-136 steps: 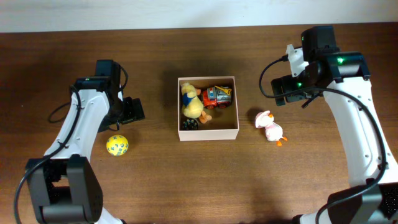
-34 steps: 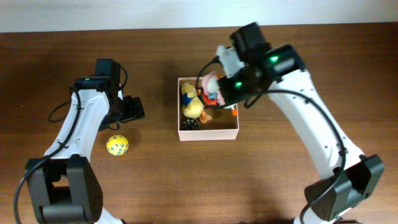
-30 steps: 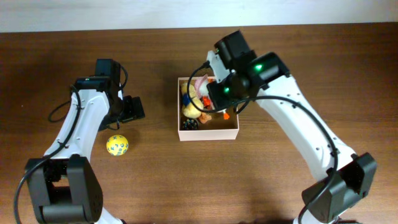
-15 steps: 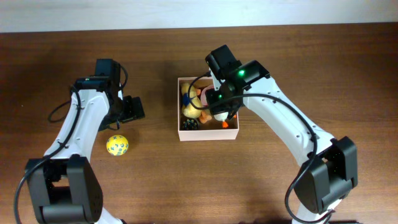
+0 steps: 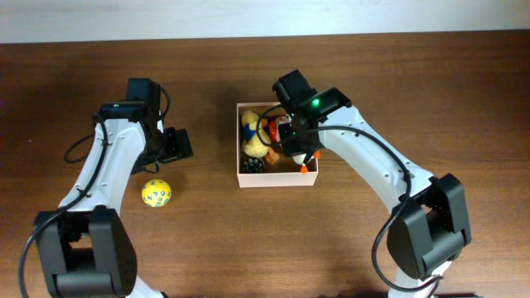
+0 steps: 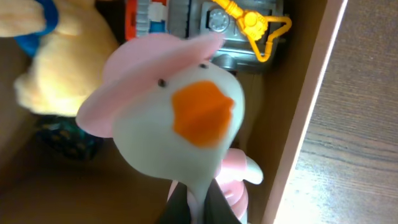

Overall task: Pack container
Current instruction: 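Lift the white duck and carry it left over the box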

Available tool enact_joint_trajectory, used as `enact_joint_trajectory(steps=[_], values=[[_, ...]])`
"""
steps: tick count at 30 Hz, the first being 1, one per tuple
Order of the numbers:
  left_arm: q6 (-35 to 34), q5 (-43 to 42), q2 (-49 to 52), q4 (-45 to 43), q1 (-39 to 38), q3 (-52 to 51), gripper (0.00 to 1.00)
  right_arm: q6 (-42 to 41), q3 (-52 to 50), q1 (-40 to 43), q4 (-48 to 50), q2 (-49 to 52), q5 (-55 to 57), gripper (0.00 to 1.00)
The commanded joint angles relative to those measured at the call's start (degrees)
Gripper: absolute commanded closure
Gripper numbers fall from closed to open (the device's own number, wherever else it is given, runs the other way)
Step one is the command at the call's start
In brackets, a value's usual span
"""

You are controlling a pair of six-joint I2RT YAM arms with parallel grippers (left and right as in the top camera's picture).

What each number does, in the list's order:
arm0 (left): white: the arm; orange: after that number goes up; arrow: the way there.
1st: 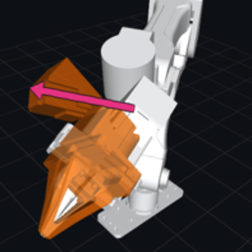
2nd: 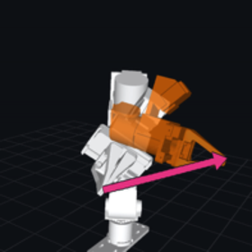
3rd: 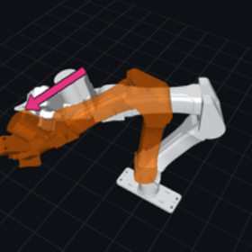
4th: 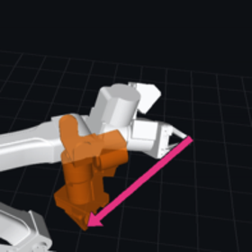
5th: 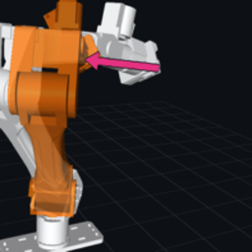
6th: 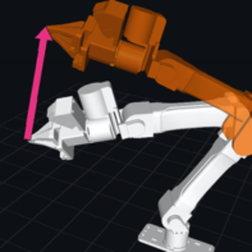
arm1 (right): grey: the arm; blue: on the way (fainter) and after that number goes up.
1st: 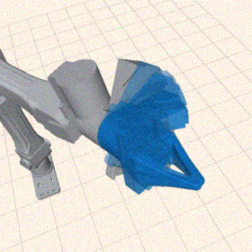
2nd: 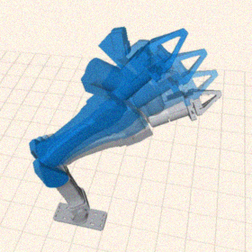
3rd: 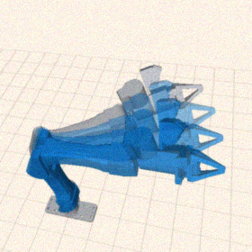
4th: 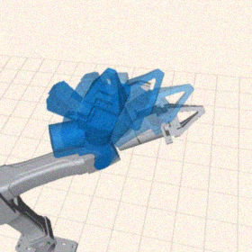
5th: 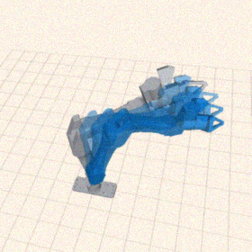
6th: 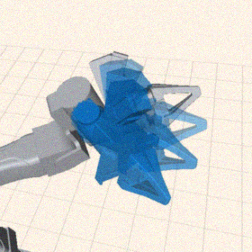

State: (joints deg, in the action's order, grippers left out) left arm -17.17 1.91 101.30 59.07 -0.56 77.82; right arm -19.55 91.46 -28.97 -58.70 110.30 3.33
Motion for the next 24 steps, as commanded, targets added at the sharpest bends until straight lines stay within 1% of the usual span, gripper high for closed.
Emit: enact_joint_trajectory(steps=[1,2,3,4,7,8,11,15,20,24], values=[[-0.4,-0.6,-1.8,0.0,0.1,-0.2,0.01,-0.9,-1.4,-0.2,0.6,0.5,1.8,0.95],[-0.4,-0.6,-1.8,0.0,0.1,-0.2,0.01,-0.9,-1.6,-0.2,0.6,0.5,1.7,0.92],[-0.4,-0.6,-1.8,0.0,0.1,-0.2,0.01,-0.9,-1.6,-0.2,0.5,0.5,1.7,0.85],[-0.4,-0.6,-1.8,0.0,0.1,-0.2,0.01,-0.9,-1.6,-0.2,0.5,0.5,1.7,0.76],[-0.4,-0.6,-1.8,0.0,0.1,-0.2,0.01,-0.9,-1.6,-0.2,0.5,0.5,1.7,0.63],[-0.4,-0.6,-1.8,0.0,0.1,-0.2,0.01,-0.9,-1.6,-0.2,0.5,0.4,1.7,0.56],[-0.4,-0.6,-1.8,0.0,0.1,-0.2,0.01,-0.9,-1.0,-0.2,0.3,0.3,1.7,0.5],[-0.4,-0.6,-1.8,0.0,0.1,-0.2,0.01,-0.2,2.3,-0.2,-2.0,-0.3,1.9,0.42],[-0.4,-0.6,-1.8,0.1,0.1,-0.2,0.01,1.3,10.4,-0.2,-6.8,-1.4,2.5,0.38],[-0.4,-0.6,-1.8,1.4,0.1,-0.2,0.01,1.2,17.0,0.6,-12.8,-2.2,8.3,0.32]])
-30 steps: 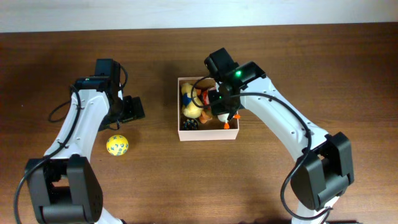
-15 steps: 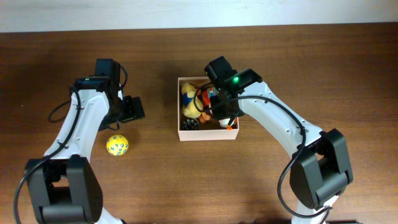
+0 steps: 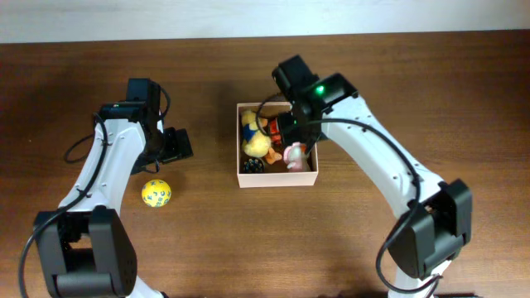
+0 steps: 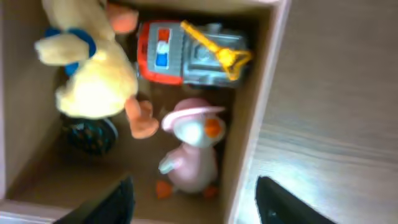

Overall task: Pack container
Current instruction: 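Lift the white duck and carry it left over the box, then open the right gripper to drop the white duck into the box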

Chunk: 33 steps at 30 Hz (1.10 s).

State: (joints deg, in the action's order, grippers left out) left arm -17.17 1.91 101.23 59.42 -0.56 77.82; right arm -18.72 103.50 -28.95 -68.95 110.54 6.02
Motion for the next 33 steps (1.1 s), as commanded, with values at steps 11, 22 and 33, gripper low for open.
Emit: enact_joint_trajectory(steps=[11,22,33], values=[[-2.8,5.8,-1.7,2.6,1.0,-4.2,0.01,0.3,8.3,15.5,-13.2,-4.1,4.9,0.01],[-3.0,0.8,-1.7,-2.7,2.1,-10.7,0.01,0.2,-0.8,23.1,-10.2,-4.0,4.5,0.01],[-3.0,-0.7,-1.7,-6.5,2.1,-14.7,0.8,0.2,-10.5,23.0,-3.0,-4.0,3.5,0.01]])
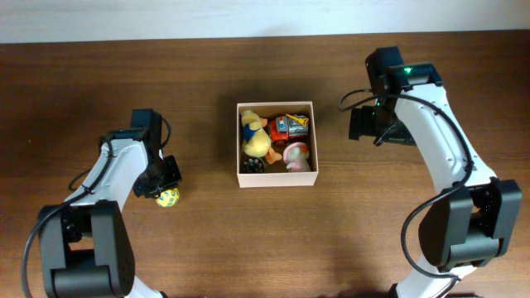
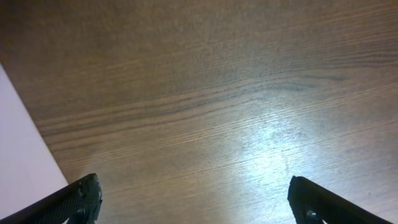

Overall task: Pack container
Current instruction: 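Open the right gripper to drop the white duck into the box, then close the left gripper on the yellow ball and lift it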

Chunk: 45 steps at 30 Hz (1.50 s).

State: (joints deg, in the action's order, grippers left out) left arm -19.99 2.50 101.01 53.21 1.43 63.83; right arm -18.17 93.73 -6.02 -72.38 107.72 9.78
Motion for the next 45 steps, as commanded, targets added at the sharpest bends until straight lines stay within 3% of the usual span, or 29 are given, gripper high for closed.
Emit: enact_joint_trajectory(steps=[1,5,11,17,25,31,35,45], values=[[-0.1,-1.3,-1.5,-0.3,0.1,-0.7,0.84,-0.3,-0.7,0.1,0.4,-1.2,-0.3,0.01],[-0.1,-1.9,-1.5,-0.3,0.1,-0.7,0.98,-0.3,-0.7,0.1,0.5,-1.2,-0.3,0.01],[0.1,-5.2,-1.9,1.7,0.1,5.3,0.98,-0.3,-0.7,0.1,0.7,-1.2,-0.1,0.01],[8.2,-21.4,-4.3,2.5,-1.1,13.3,0.98,-0.3,-0.7,0.1,0.7,-1.2,-0.1,0.01],[12.6,-25.9,-6.2,0.2,-11.0,20.2,0.98,-0.3,-0.7,0.1,0.7,-1.2,-0.1,0.01],[12.5,-24.8,-6.2,-8.8,-22.0,20.4,0.98,-0.3,-0.7,0.1,0.7,-1.2,-0.1,0.01],[5.8,-15.4,-5.8,-12.6,-28.1,20.4,0.98,-0.3,-0.7,0.1,0.7,-1.2,-0.1,0.01],[2.8,-7.6,1.0,-15.2,-33.4,20.4,0.98,-0.3,-0.7,0.1,0.7,-1.2,-0.1,0.01]])
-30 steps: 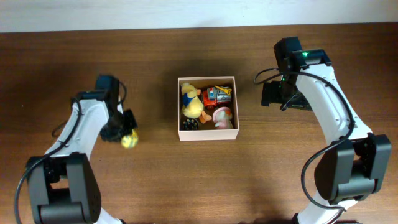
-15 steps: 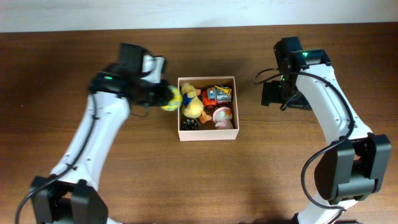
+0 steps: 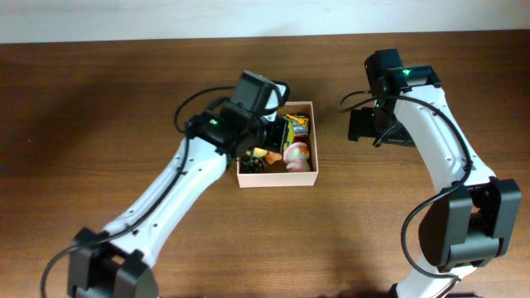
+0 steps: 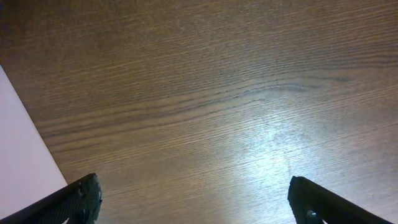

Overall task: Pack container
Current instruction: 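Close the left gripper on the yellow ball and lift it, then carry the yellow ball right and lower it into the box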

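The pale open box [image 3: 277, 180] stands mid-table. Inside it show a pink-hatted duck [image 3: 295, 155], a dark patterned ball [image 3: 252, 165] and a bit of yellow plush [image 3: 259, 153]. My left arm reaches over the box's left half. A yellow ball with dark marks [image 3: 296, 127] sits at the tip of my left gripper [image 3: 281, 131], over the back right corner, and the gripper seems shut on it. My right gripper [image 3: 361, 124] hovers over bare wood right of the box. It is open, fingertips [image 4: 84, 198] wide apart, nothing between them.
Brown wooden table [image 3: 124, 91] all around the box. A pale strip [image 4: 18, 149] cuts into the left edge of the right wrist view. The left arm hides most of the box's left and back parts, and the red truck cannot be made out.
My left gripper was down at the yellow ball on the table at the left. Now it is over the box with the ball at its tip, and the table spot is bare. The right arm has not moved.
My right gripper held the pink-hatted duck inside the box. Then it stood open above the box with the duck lying in it. Then it was out to the right, while my left gripper was at the yellow ball. Now the ball is over the box.
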Available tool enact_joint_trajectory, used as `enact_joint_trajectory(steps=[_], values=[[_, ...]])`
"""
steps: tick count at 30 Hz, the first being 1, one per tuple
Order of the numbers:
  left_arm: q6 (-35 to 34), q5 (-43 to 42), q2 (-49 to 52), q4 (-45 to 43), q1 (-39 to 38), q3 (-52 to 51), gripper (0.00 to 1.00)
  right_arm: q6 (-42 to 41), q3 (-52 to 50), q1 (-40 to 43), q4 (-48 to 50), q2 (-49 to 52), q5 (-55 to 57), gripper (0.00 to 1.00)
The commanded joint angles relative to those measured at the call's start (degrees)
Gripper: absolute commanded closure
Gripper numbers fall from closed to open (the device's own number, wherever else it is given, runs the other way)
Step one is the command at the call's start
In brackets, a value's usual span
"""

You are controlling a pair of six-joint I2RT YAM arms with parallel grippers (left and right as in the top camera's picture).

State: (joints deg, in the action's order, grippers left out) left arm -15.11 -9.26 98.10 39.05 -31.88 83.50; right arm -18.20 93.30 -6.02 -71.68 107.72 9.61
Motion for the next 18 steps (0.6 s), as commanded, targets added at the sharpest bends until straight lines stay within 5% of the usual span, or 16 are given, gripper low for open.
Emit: enact_joint_trajectory(steps=[1,8,10,15,18], values=[[-2.1,4.1,4.9,-1.4,-0.1,0.7,0.98,-0.3,-0.3,0.1,0.0,-1.2,0.1,0.01],[-2.4,4.2,9.2,-1.7,-0.1,0.7,0.94,-0.3,-0.3,0.1,0.0,-1.2,0.1,0.01],[-2.4,4.2,9.9,-1.9,-0.1,0.7,0.67,-0.3,-0.3,0.1,0.0,-1.2,0.1,0.01],[-2.4,3.6,10.3,-1.8,-0.1,0.8,0.23,-0.3,-0.3,0.1,0.0,-1.2,0.1,0.01],[-2.4,2.1,10.1,-1.8,-0.1,1.5,0.15,-0.3,-0.3,0.1,0.0,-1.2,0.1,0.01]])
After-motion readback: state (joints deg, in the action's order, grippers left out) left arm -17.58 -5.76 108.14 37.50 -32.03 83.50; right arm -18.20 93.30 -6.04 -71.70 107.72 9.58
